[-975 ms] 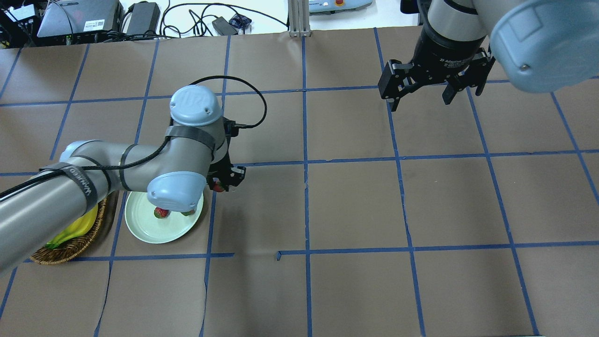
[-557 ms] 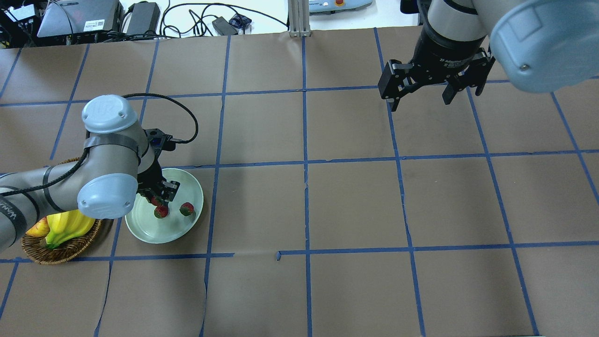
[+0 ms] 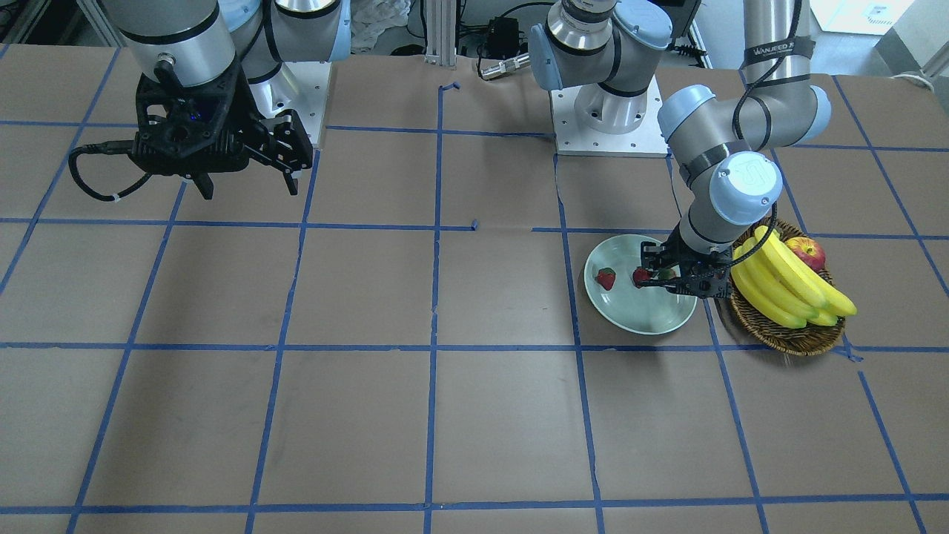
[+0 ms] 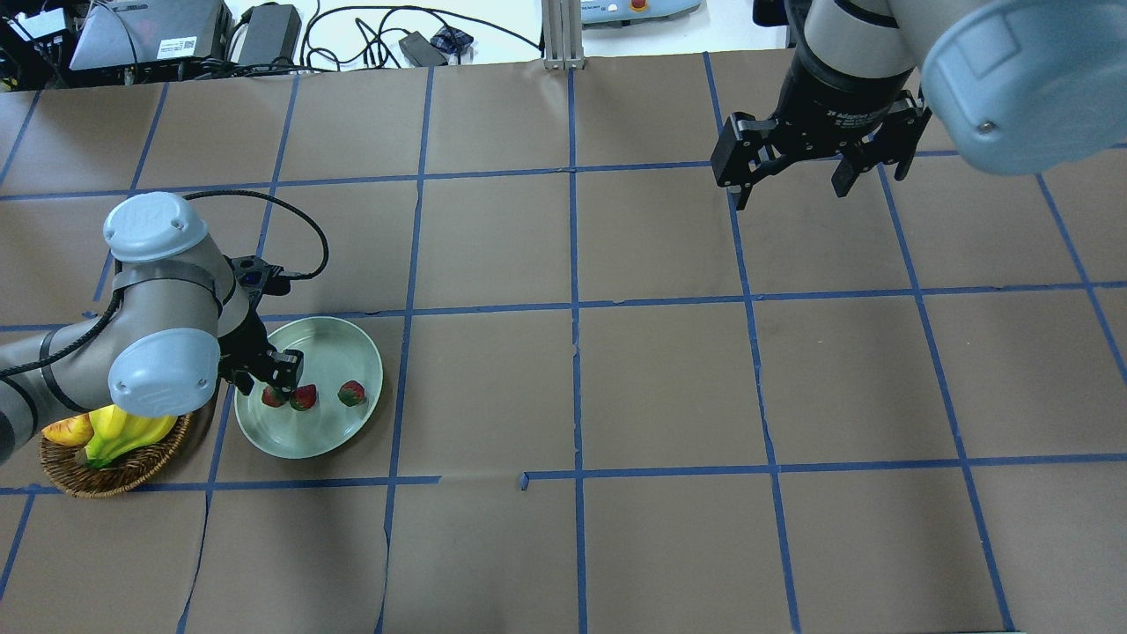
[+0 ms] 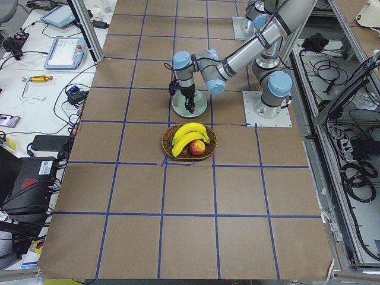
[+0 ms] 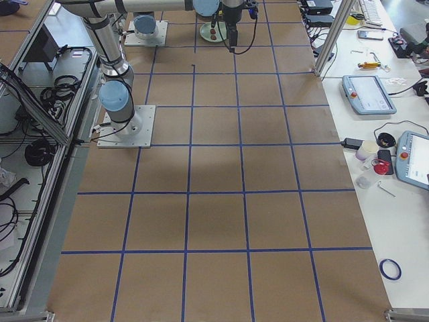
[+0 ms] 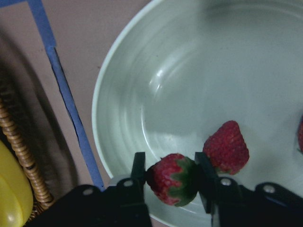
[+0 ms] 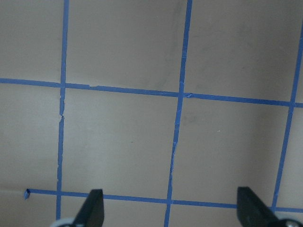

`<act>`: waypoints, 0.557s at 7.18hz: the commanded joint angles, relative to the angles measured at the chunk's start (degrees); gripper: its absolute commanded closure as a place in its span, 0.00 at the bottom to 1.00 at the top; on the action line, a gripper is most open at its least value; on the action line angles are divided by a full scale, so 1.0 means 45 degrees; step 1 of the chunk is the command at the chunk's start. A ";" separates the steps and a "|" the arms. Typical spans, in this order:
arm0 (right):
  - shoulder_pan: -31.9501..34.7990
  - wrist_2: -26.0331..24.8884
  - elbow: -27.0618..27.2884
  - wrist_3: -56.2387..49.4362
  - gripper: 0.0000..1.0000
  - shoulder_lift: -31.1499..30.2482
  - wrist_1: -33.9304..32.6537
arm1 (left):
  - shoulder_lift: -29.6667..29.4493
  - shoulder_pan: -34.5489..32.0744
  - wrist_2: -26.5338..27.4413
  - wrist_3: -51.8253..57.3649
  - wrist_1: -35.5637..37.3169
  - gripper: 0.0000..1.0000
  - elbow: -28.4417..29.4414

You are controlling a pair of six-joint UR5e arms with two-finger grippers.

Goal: Collect all strawberries into plate

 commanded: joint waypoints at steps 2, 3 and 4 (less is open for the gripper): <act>0.0000 0.0007 0.0000 0.0054 0.00 0.0000 0.0000 | 0.0946 -0.1419 -0.1915 -0.1304 -0.1613 0.00 0.2226; 0.0000 0.0007 0.0000 0.0054 0.00 0.0000 0.0000 | 0.1220 -0.2435 -0.1936 -0.2489 -0.2691 0.00 0.3377; 0.0000 0.0007 0.0000 0.0073 0.00 0.0000 0.0000 | 0.1396 -0.3373 -0.1975 -0.3622 -0.4210 0.00 0.4684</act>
